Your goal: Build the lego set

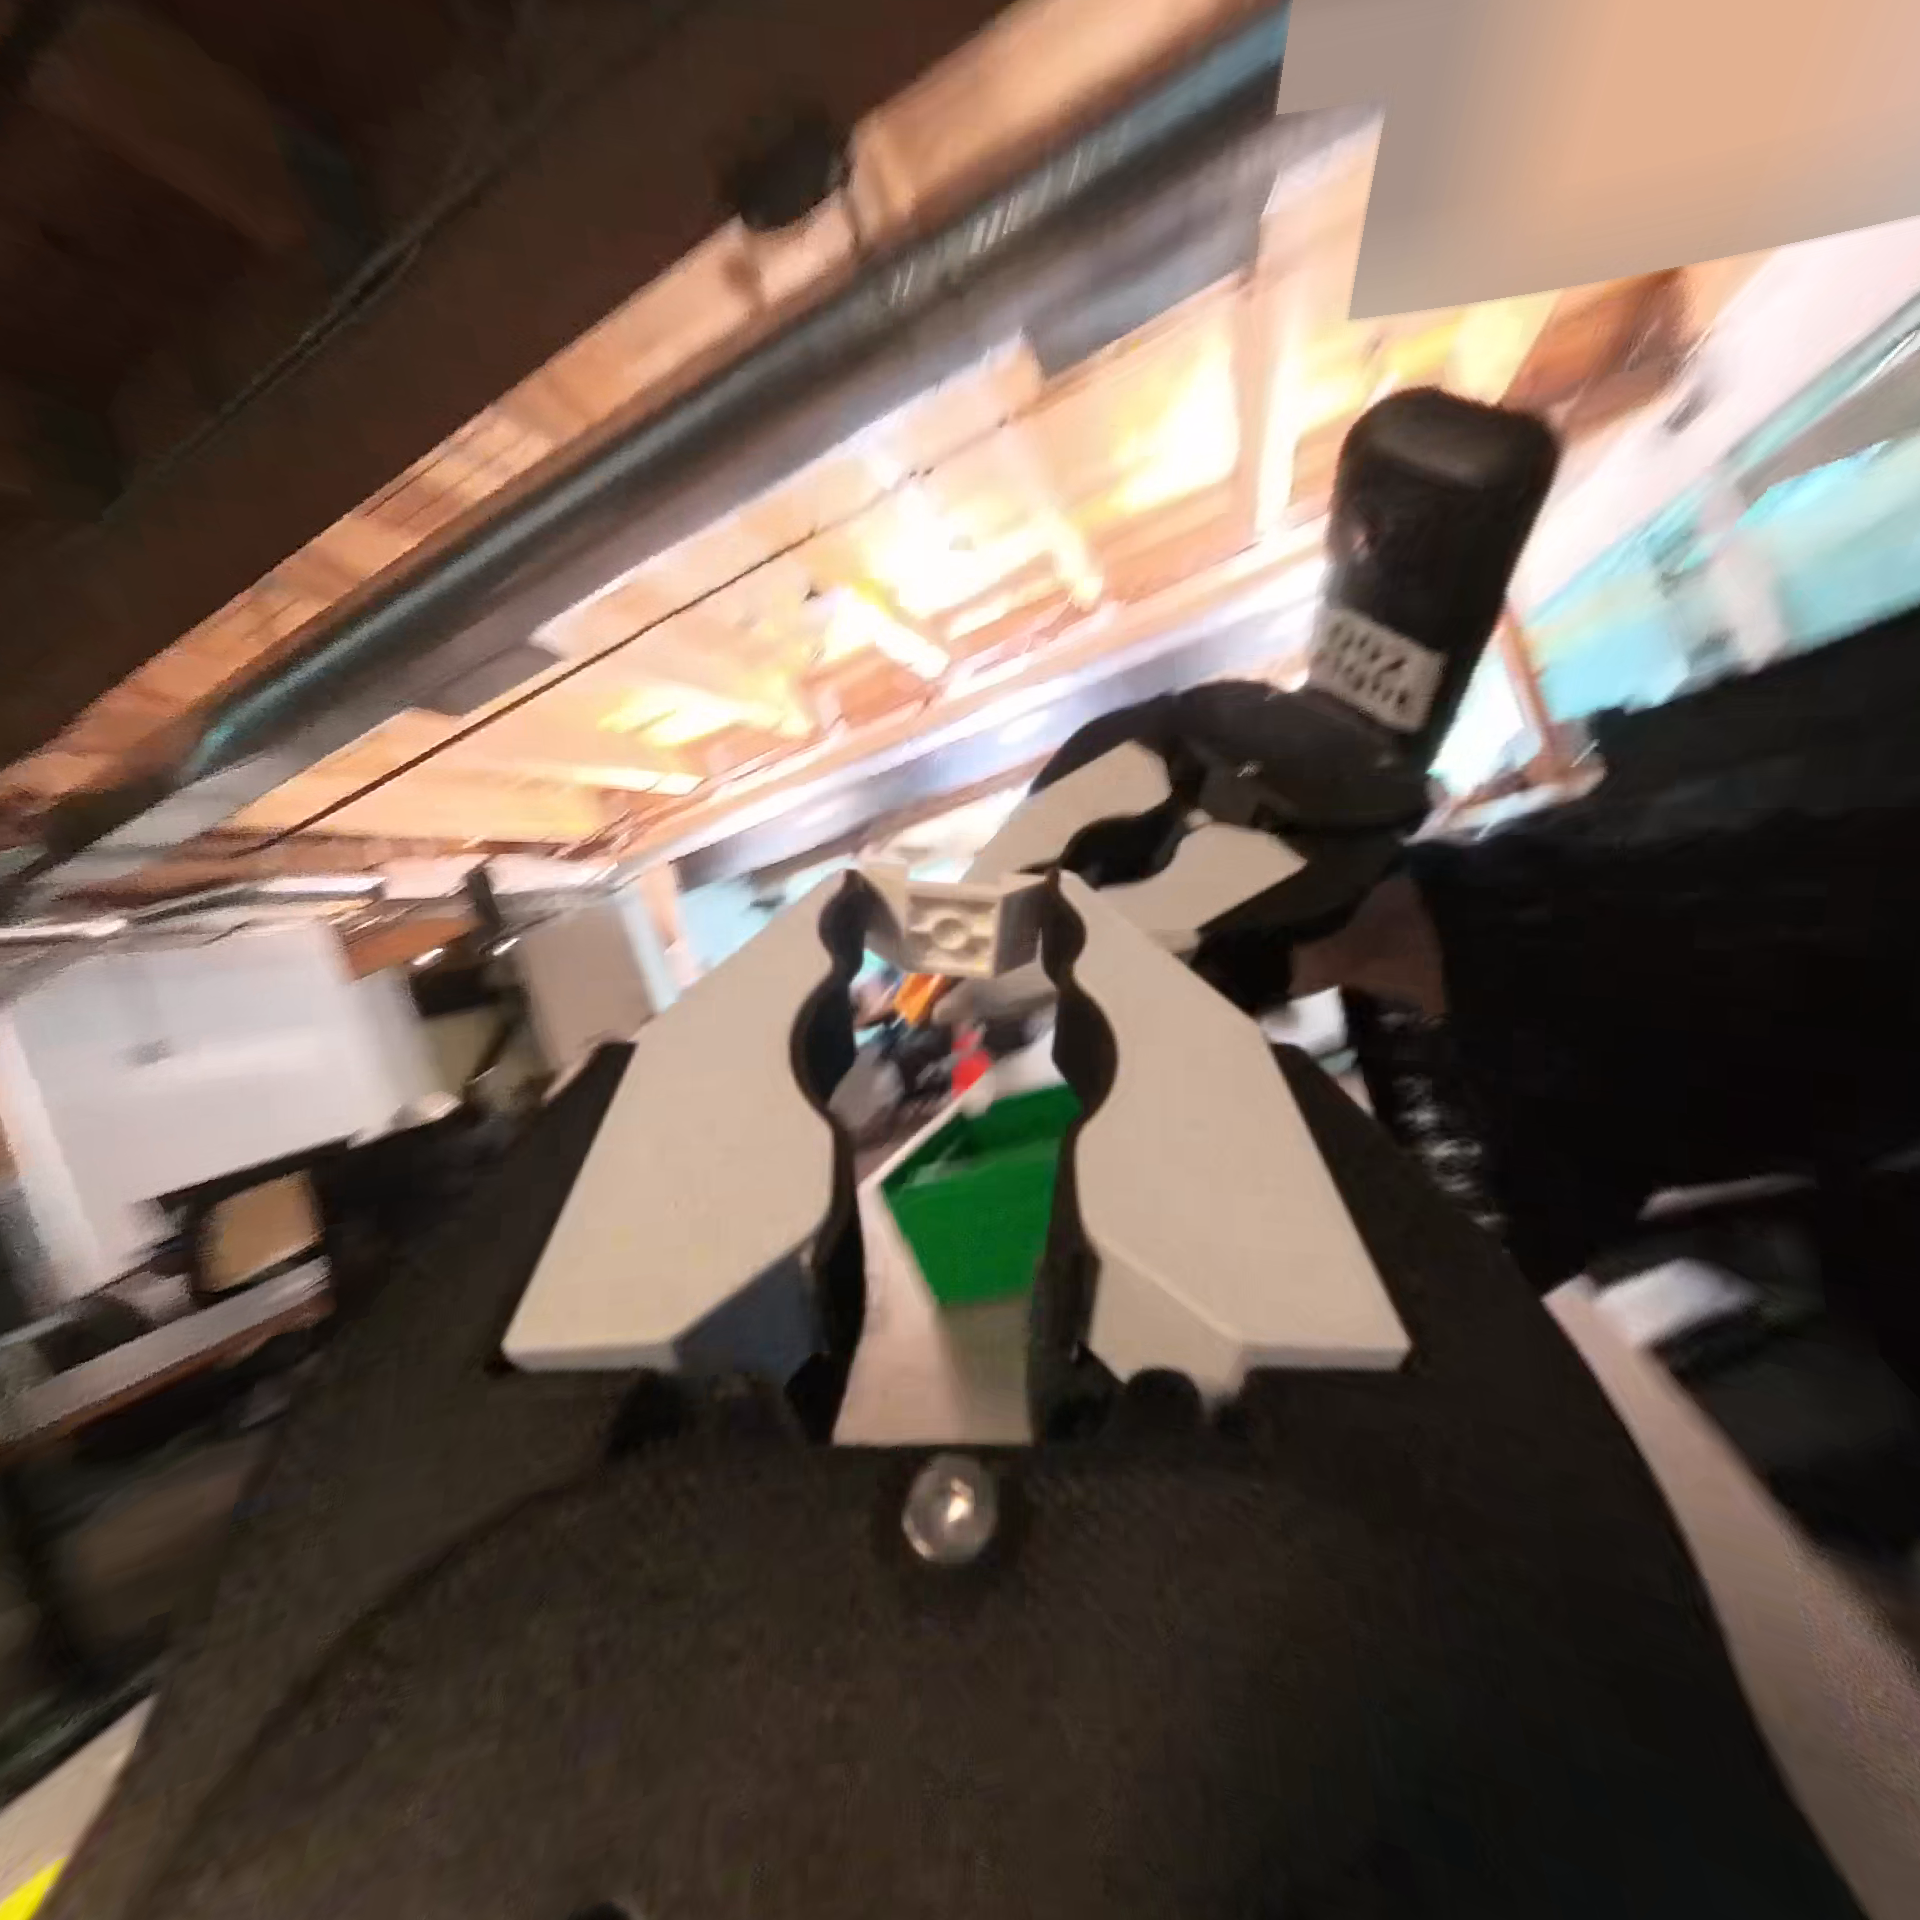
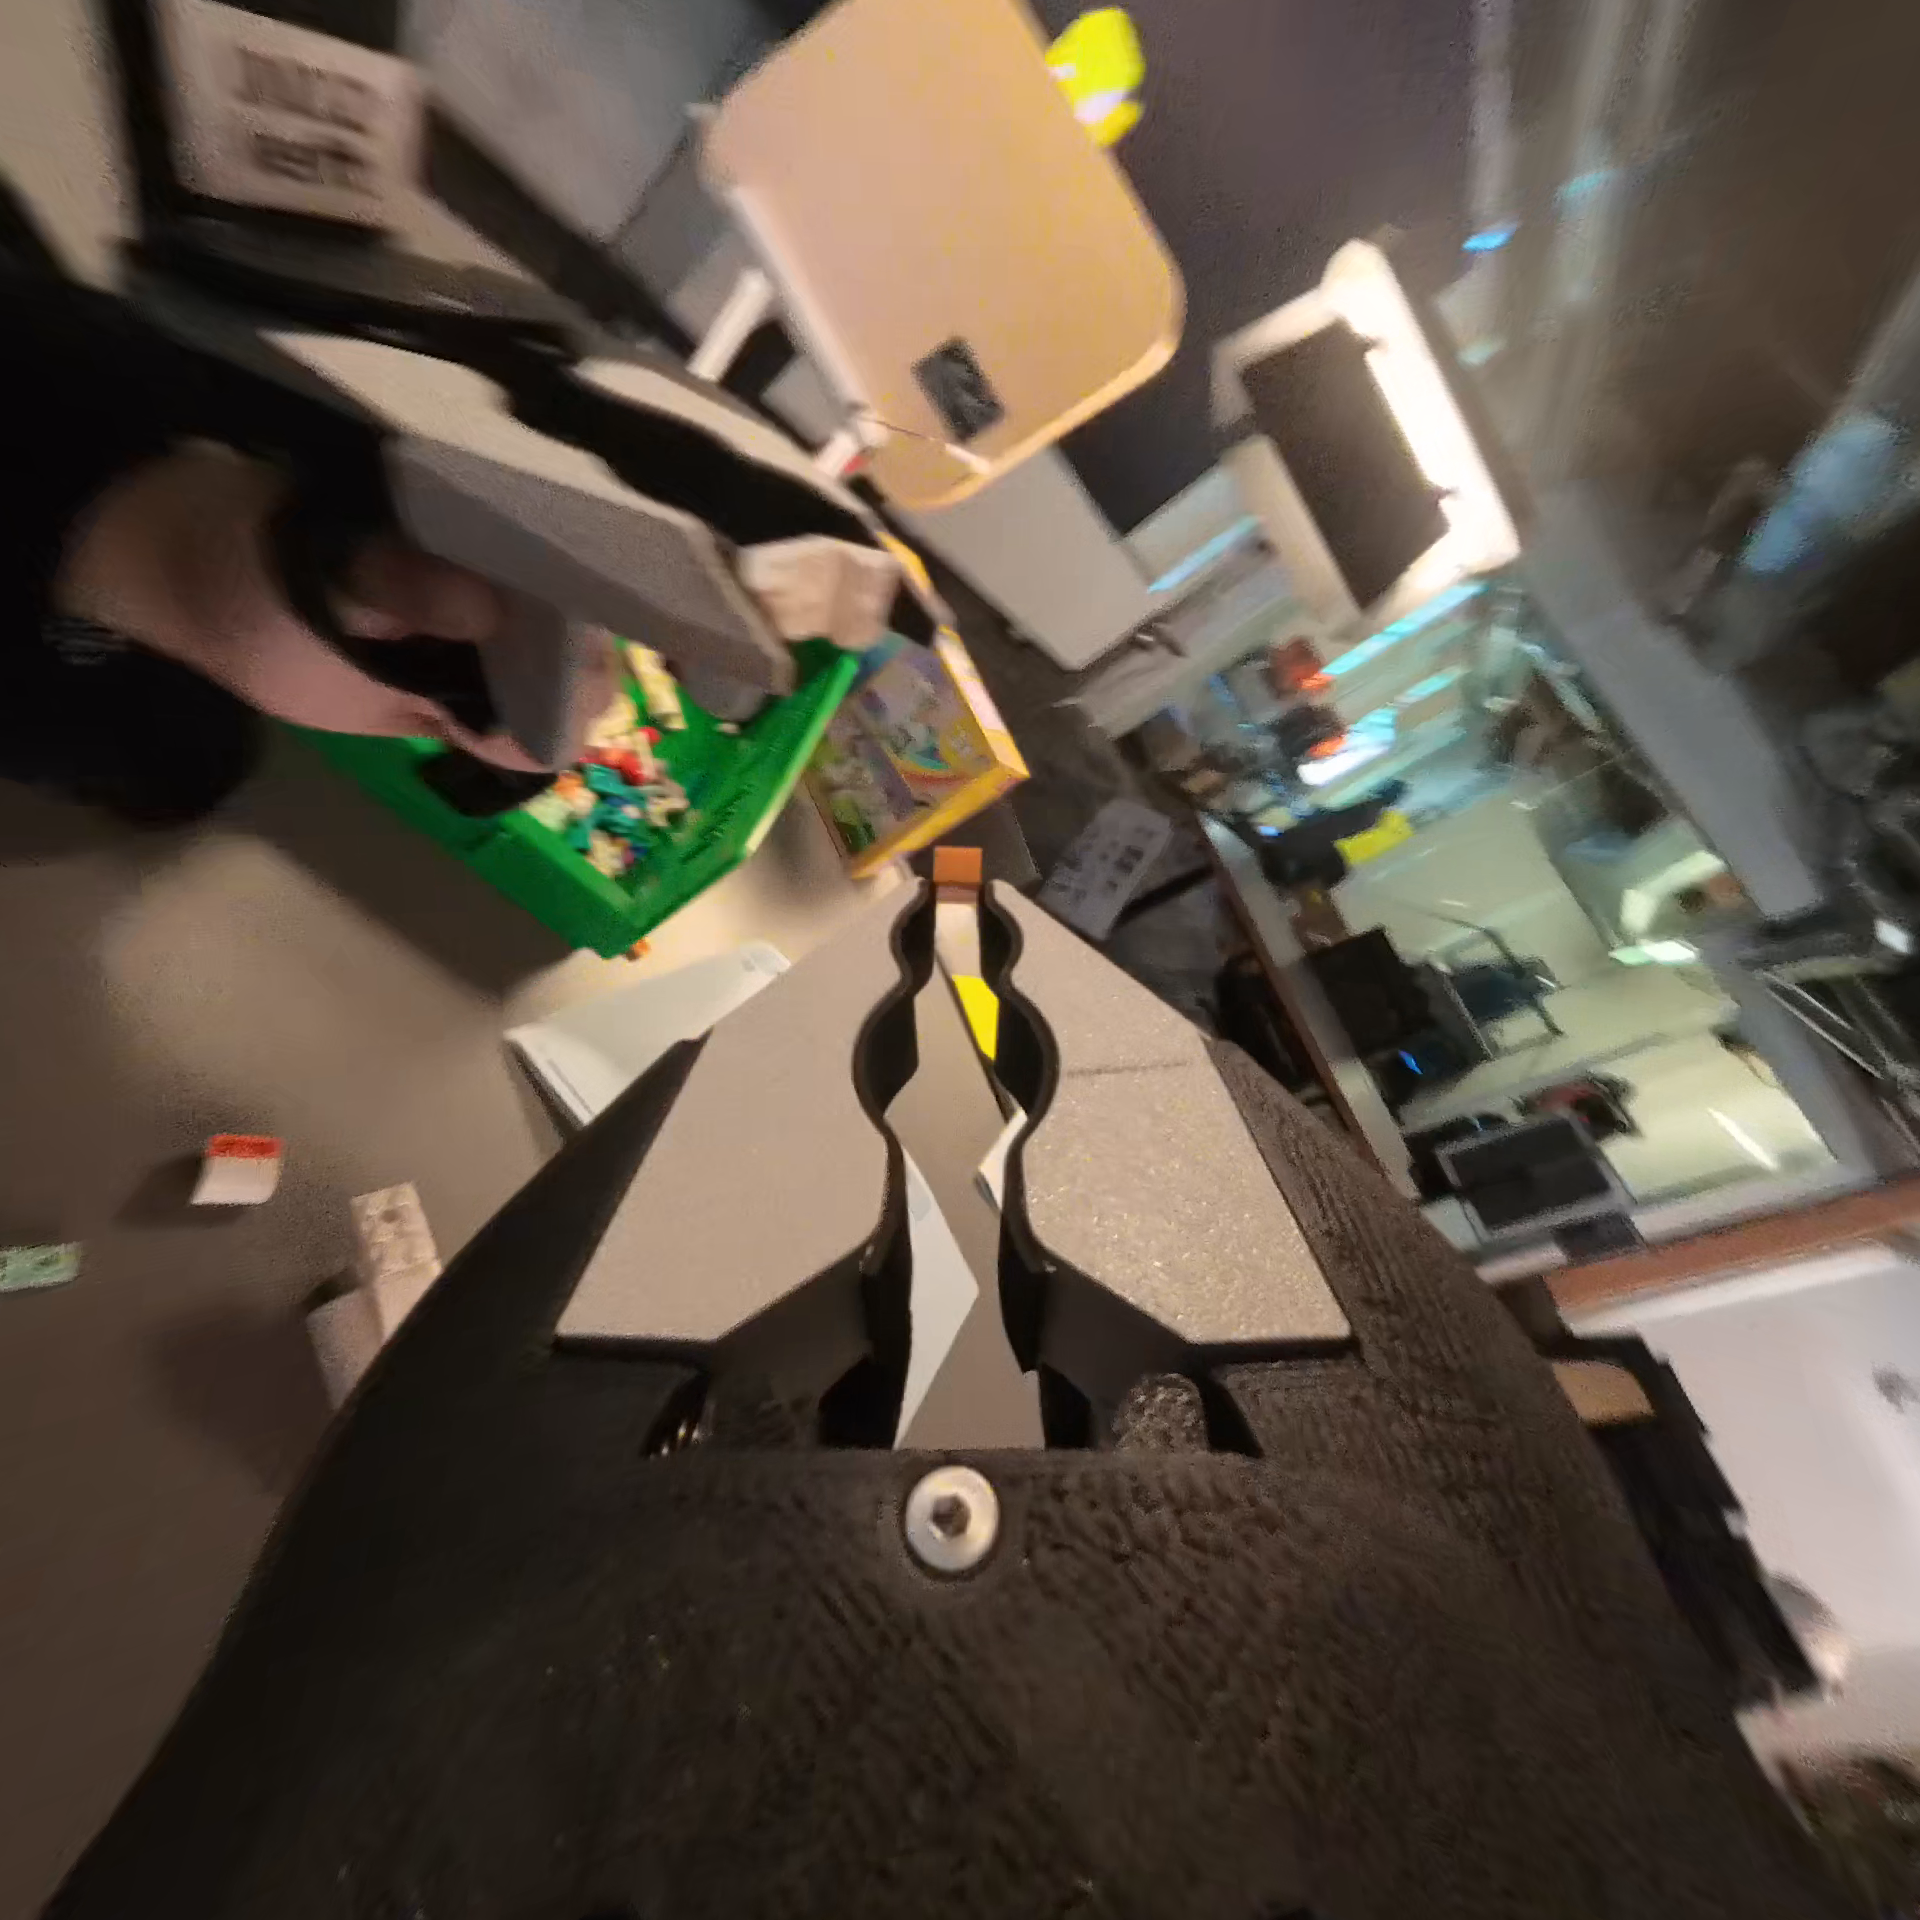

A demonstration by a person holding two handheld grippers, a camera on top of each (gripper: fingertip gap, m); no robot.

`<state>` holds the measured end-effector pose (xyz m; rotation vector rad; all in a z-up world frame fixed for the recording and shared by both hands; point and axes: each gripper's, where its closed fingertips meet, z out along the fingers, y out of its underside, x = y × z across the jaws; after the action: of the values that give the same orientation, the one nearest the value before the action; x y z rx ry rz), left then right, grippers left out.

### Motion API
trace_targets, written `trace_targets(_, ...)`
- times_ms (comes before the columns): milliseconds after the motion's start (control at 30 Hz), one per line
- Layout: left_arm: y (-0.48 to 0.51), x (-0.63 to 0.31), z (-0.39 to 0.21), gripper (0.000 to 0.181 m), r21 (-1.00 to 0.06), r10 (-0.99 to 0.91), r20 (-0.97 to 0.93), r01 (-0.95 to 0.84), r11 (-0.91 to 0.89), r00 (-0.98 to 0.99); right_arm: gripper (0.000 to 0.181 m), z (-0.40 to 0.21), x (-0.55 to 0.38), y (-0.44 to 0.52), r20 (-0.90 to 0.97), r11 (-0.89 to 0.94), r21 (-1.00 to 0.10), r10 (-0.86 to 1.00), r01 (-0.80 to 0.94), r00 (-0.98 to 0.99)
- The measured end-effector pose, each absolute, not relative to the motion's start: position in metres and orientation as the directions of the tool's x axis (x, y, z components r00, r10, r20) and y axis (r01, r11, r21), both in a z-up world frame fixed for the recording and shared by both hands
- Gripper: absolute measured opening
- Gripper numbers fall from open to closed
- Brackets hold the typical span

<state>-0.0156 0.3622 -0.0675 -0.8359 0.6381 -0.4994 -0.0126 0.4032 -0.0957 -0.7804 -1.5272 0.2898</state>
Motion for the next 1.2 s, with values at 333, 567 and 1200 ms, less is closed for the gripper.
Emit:
trace_targets(333, 0.391, 0.018, -0.189, 0.033, -0.933, -0.621, -0.278, -0.053, 0.355, 0.733, 0.006, -0.239, 0.042, 0.455, 0.981, 0.762, -0.195, 0.138, 0.617, 0.14)
trace_targets(567, 0.393, 0.018, -0.206, 0.033, -0.968, -0.681, -0.184, -0.011, 0.25, 0.709, 0.006, -0.299, 0.076, 0.432, 0.905, 0.748, 0.135, 0.173, 0.65, -0.388)
trace_targets(1200, 0.39, 0.023, -0.22, 0.033, -0.988, -0.767, -0.102, 0.023, 0.151, 0.634, 0.011, -0.333, 0.102, 0.384, 0.206, 0.546, -0.16, 0.833, 0.822, -0.514)
